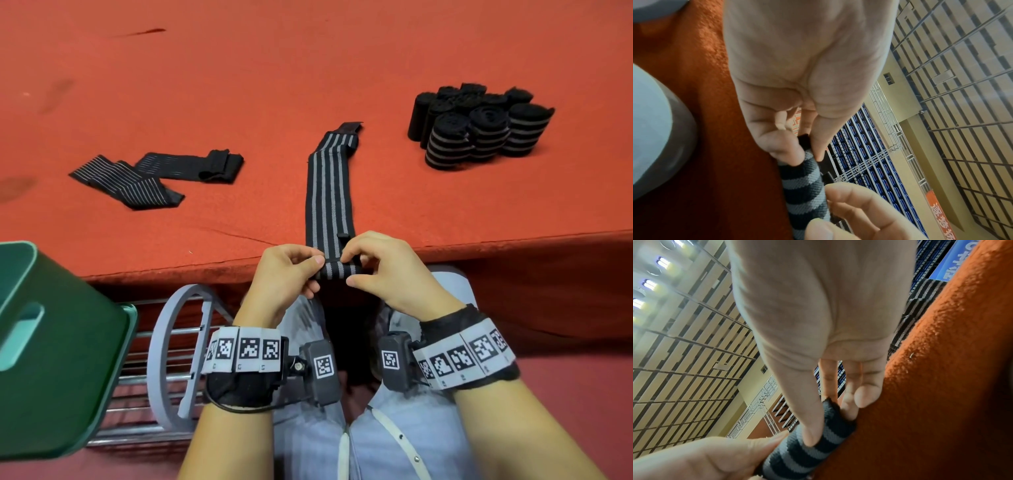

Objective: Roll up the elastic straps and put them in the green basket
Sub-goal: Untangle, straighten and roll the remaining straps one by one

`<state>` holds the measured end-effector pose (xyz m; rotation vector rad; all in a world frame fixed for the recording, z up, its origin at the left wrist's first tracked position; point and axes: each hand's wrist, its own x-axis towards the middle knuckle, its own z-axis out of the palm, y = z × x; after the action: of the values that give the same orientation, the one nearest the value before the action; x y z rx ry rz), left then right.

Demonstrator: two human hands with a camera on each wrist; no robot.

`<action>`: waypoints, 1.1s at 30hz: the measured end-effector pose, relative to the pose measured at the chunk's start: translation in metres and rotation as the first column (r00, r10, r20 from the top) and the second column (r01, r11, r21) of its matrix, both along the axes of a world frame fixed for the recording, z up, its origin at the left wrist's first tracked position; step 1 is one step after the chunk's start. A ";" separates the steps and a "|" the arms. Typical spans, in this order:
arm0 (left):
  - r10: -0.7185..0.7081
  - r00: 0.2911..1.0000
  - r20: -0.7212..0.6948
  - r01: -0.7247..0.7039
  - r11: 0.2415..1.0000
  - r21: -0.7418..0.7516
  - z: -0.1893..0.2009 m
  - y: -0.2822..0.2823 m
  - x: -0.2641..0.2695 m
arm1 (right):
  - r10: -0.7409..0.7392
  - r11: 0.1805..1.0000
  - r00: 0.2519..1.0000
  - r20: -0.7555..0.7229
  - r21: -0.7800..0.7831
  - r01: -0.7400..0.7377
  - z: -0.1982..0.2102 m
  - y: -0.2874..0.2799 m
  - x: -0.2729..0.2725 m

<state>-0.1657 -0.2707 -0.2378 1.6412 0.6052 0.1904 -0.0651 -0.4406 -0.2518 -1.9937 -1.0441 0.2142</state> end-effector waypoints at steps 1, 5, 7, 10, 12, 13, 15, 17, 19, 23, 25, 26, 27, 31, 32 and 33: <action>0.003 1.000 -0.004 -0.003 1.000 0.016 -0.001 0.000 0.000 | 0.000 1.000 1.000 0.007 -0.003 0.000 0.000 0.000 -0.001; -0.004 1.000 -0.001 0.005 0.998 0.058 -0.002 0.000 0.000 | -0.005 1.000 1.000 0.014 0.006 0.005 0.001 0.001 -0.001; -0.030 0.999 0.012 0.029 0.996 0.086 0.000 0.000 -0.001 | -0.034 0.999 0.999 0.000 0.019 0.034 0.002 0.000 -0.001; -0.080 0.996 0.045 0.073 0.989 0.130 0.001 0.001 -0.003 | -0.075 0.997 0.997 -0.033 0.029 0.076 0.004 0.000 -0.001; -0.105 0.993 0.051 0.093 0.976 0.195 0.002 0.004 -0.004 | -0.088 0.995 0.994 -0.060 0.034 0.090 0.004 0.001 -0.001; -0.120 0.992 0.046 0.105 0.966 0.237 0.002 0.005 -0.005 | -0.093 0.995 0.993 -0.067 0.035 0.095 0.005 0.002 -0.001; -0.150 0.988 0.038 0.133 0.948 0.289 0.002 0.009 -0.008 | -0.098 0.994 0.993 -0.068 0.031 0.101 0.004 0.002 0.001; -0.176 0.984 0.033 0.157 0.935 0.317 0.002 0.014 -0.009 | -0.103 0.994 0.991 -0.084 0.030 0.106 0.001 0.003 0.003; -0.196 0.980 0.017 0.180 0.925 0.336 0.002 0.018 -0.010 | -0.110 0.993 0.988 -0.107 0.029 0.114 -0.002 0.004 0.004; -0.223 0.973 0.051 0.196 0.926 0.322 0.004 0.017 -0.010 | -0.096 0.995 0.986 -0.137 0.002 0.097 -0.003 0.004 0.005; -0.222 0.973 0.067 0.191 0.932 0.309 0.004 0.016 -0.010 | -0.099 0.995 0.984 -0.151 0.008 0.102 -0.002 0.005 0.006; -0.220 0.973 0.072 0.190 0.935 0.300 0.003 0.017 -0.009 | -0.100 0.995 0.983 -0.152 0.013 0.103 -0.002 0.005 0.007; -0.219 0.973 0.076 0.189 0.937 0.293 0.003 0.017 -0.009 | -0.098 0.995 0.984 -0.150 0.016 0.102 -0.001 0.005 0.007; -0.216 0.974 0.065 0.192 0.944 0.269 0.003 0.015 -0.006 | -0.086 0.996 0.985 -0.149 0.012 0.089 0.002 0.002 0.011; -0.212 0.975 0.060 0.189 0.946 0.264 0.004 0.013 -0.004 | -0.085 0.996 0.985 -0.152 0.011 0.087 0.003 0.001 0.013; -0.207 0.977 0.059 0.186 0.948 0.258 0.004 0.011 -0.003 | -0.081 0.996 0.984 -0.158 0.014 0.084 0.005 -0.001 0.014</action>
<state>-0.1684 -0.2597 -0.2334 1.9169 0.3587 0.1956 -0.0509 -0.4418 -0.2469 -1.9627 -0.8588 0.3103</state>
